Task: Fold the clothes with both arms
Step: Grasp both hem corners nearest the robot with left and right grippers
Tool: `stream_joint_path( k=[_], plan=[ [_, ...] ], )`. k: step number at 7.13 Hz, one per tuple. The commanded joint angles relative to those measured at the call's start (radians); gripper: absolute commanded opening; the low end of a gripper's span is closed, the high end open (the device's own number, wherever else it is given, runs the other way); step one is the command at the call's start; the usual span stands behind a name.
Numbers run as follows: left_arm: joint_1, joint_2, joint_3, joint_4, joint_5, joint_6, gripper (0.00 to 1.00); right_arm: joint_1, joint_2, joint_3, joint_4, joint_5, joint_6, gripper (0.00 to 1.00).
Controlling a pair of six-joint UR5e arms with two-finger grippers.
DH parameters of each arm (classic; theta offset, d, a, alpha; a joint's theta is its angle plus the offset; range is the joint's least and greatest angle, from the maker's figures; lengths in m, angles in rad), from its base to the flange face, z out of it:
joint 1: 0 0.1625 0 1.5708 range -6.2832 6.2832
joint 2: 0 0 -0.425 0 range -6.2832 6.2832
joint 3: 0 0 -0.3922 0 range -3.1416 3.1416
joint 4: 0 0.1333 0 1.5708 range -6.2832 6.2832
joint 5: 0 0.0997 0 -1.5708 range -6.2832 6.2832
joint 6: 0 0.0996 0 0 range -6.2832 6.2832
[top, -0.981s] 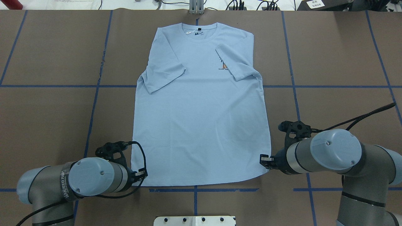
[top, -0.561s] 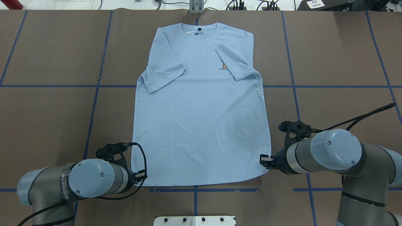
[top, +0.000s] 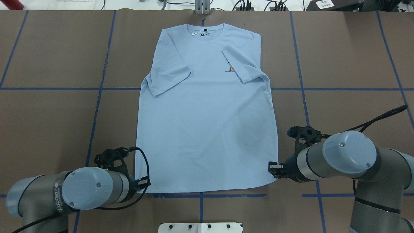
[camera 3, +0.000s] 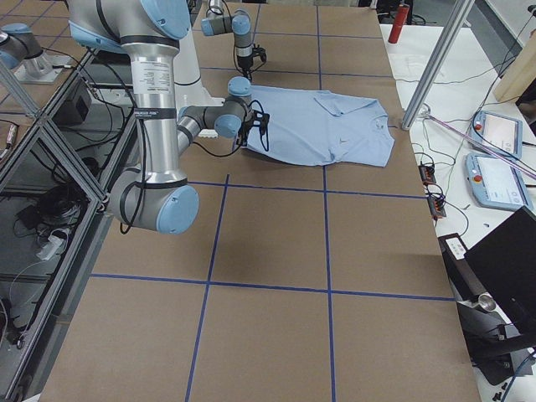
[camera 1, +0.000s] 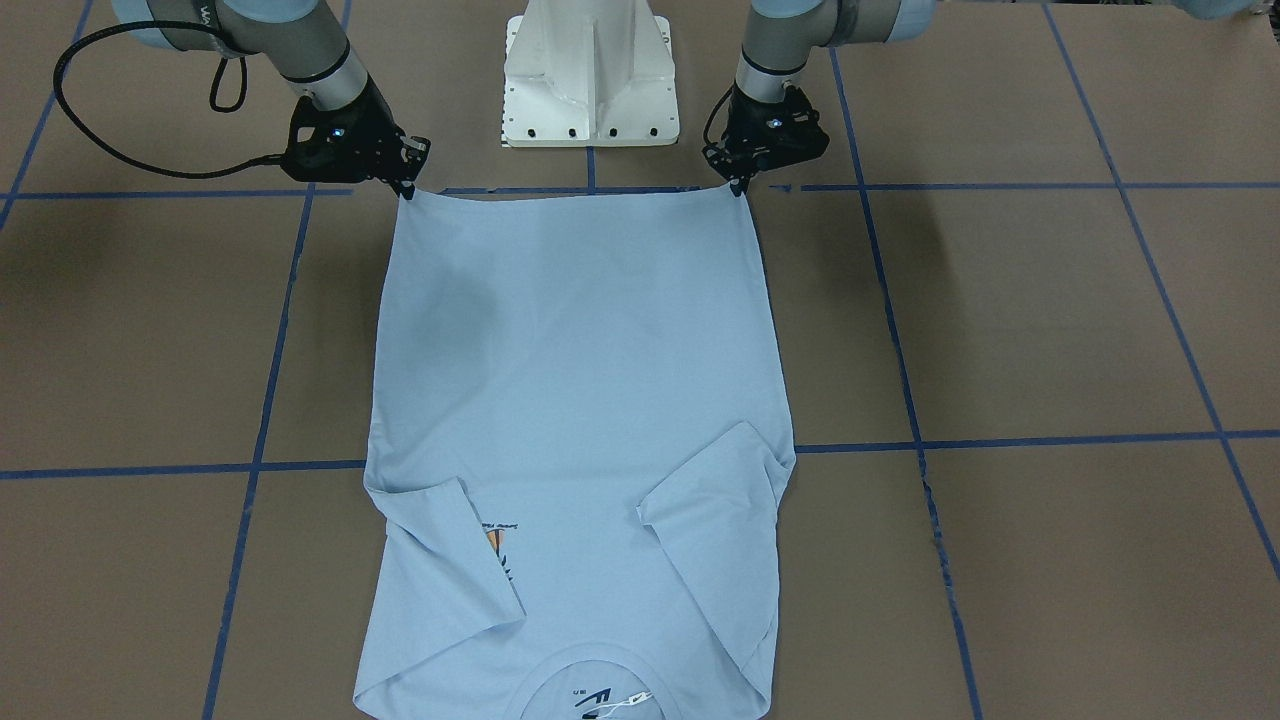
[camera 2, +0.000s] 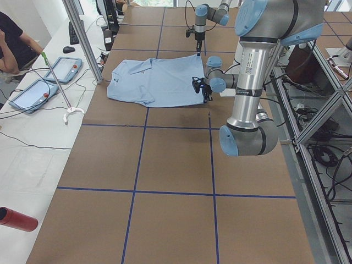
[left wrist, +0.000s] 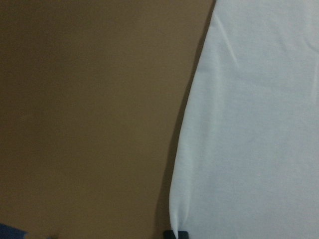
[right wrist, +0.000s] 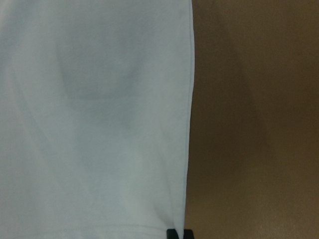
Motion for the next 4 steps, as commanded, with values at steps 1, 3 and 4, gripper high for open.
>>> stream_joint_path(
  k=[1,3,4],
  plan=[
    [0.069,0.000,-0.152,0.143,-0.004,0.024,0.00,0.004,-0.051,0.077,-0.002,0.092,0.000,0.00],
    [0.161,0.013,-0.249,0.207,-0.003,0.015,0.00,-0.015,-0.119,0.162,-0.004,0.231,0.000,0.00],
    [0.202,0.014,-0.263,0.227,0.001,0.009,0.00,-0.041,-0.158,0.208,-0.004,0.247,0.000,0.00]
  ],
)
